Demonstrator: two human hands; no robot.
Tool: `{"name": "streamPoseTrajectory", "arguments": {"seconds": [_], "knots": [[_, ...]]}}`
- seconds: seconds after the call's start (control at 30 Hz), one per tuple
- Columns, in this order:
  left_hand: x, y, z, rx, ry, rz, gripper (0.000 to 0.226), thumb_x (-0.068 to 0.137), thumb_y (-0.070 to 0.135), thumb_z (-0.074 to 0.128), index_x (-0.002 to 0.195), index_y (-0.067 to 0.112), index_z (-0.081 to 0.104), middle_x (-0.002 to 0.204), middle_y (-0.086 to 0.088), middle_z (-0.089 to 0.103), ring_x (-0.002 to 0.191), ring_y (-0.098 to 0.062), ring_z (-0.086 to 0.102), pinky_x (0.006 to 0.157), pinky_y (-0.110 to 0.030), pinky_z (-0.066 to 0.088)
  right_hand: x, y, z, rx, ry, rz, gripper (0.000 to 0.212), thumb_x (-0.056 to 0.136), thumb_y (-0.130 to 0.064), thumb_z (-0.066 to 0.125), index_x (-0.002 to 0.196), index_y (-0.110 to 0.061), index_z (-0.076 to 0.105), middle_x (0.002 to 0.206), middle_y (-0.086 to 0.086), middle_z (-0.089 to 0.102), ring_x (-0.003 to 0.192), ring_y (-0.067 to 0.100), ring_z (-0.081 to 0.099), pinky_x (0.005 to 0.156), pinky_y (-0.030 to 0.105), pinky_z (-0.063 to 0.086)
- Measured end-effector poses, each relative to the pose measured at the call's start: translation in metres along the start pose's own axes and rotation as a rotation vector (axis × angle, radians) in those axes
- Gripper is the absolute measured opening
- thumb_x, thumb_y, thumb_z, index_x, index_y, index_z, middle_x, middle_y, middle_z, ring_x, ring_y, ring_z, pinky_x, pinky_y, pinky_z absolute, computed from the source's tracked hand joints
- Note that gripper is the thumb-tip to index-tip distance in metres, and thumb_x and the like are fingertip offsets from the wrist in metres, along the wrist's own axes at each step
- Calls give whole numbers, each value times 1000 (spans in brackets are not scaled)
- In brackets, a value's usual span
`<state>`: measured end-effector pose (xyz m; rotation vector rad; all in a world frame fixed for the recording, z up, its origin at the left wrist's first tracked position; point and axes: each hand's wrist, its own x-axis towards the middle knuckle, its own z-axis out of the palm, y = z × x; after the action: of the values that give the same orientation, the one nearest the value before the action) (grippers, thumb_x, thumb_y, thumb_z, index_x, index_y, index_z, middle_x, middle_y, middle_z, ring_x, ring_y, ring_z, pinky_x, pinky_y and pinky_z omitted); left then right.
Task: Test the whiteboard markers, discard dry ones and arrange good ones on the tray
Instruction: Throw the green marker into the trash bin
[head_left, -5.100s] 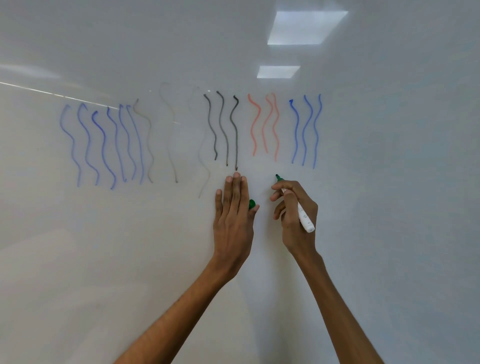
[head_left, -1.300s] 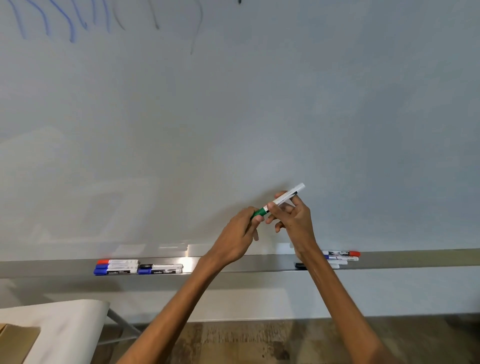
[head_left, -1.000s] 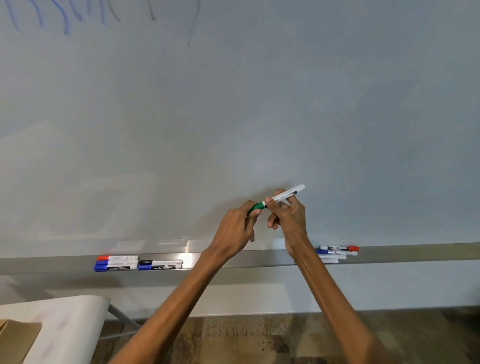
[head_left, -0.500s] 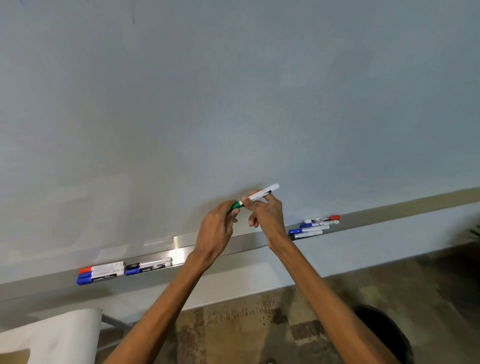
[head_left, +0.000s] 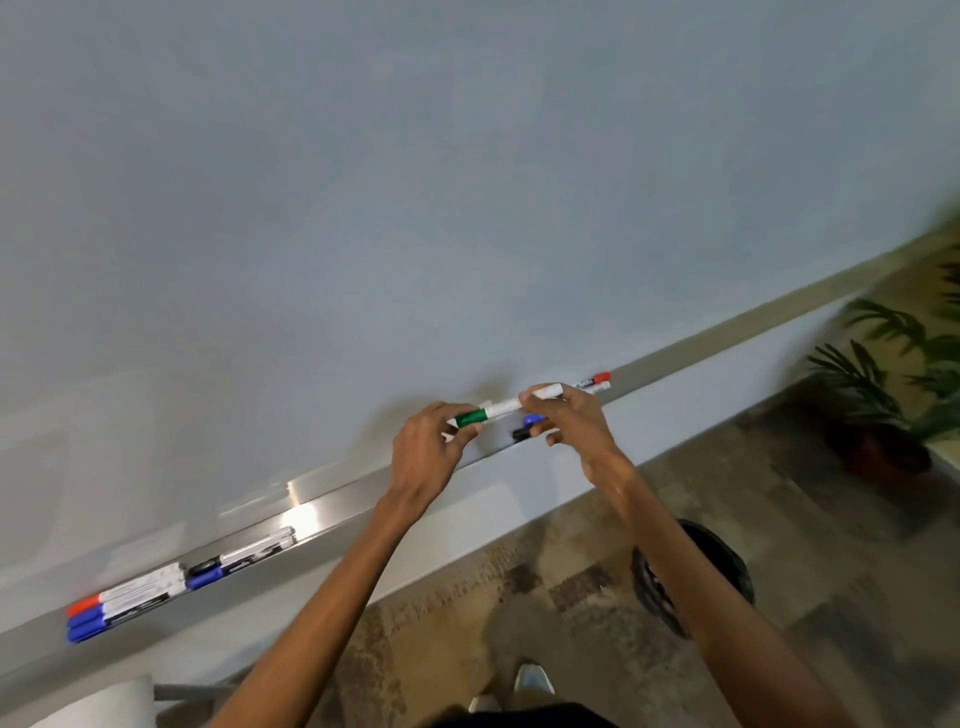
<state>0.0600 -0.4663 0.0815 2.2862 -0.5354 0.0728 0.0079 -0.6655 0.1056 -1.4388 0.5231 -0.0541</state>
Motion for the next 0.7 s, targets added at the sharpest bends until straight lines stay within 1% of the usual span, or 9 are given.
{"name": "streamPoseTrajectory", "arguments": {"seconds": [0.13,0.27,0.33,0.4,0.47,0.53,0.57,0.63,0.7], "knots": [[4,16,30,20,-88,39,18,84,34,73,102,34,73,100,13,70,78,-7,65,70,-31,53,-8,16,-38,-72,89,21,24,82,-23,80,102,-11,74,82,3,73,61,13,63,53,22,44],[15,35,60,34,-199,70,21,82,33,75,103,31,74,100,10,71,81,-11,64,67,-30,49,-13,33,-75,-135,163,64,22,81,-22,81,98,-12,72,82,2,74,64,13,66,54,22,46],[21,47,77,33,-242,100,21,81,31,77,101,30,75,99,9,70,78,-9,61,62,-26,43,-17,42,-97,-174,196,40,22,83,-21,79,100,-10,72,83,2,73,66,12,67,53,21,47],[25,61,96,27,-282,142,20,81,31,77,101,29,75,100,9,71,75,-5,56,62,-22,37,-23,51,-120,-213,228,7,17,86,-22,76,98,-11,73,82,0,73,66,10,67,53,21,48],[28,75,117,13,-333,183,20,84,32,74,104,29,74,102,8,72,77,-6,61,64,-18,39,-27,60,-146,-266,256,-21,9,89,-23,72,94,-15,73,77,-1,72,62,7,64,54,22,46],[31,87,141,-6,-398,224,23,88,32,70,110,26,73,105,6,72,81,-8,63,66,-15,42,-29,68,-173,-377,287,-54,15,92,-32,68,92,-18,74,71,-2,70,60,7,61,55,25,47],[32,93,155,-14,-438,248,23,90,32,68,112,23,73,106,4,72,81,-9,63,68,-17,46,-30,72,-187,-456,292,-67,18,92,-37,66,90,-20,74,69,-1,69,60,8,60,57,28,46],[32,104,182,-10,-521,297,22,94,32,62,113,22,70,106,2,70,83,-12,62,74,-29,54,-32,78,-217,-574,275,-73,19,95,-39,62,87,-25,72,71,0,67,61,12,57,57,28,44],[31,117,210,-5,-591,335,20,98,33,57,111,22,67,102,3,69,84,-14,62,76,-37,55,-32,87,-248,-652,259,-79,14,96,-36,61,96,-26,72,81,0,69,70,16,60,61,28,44]]}}
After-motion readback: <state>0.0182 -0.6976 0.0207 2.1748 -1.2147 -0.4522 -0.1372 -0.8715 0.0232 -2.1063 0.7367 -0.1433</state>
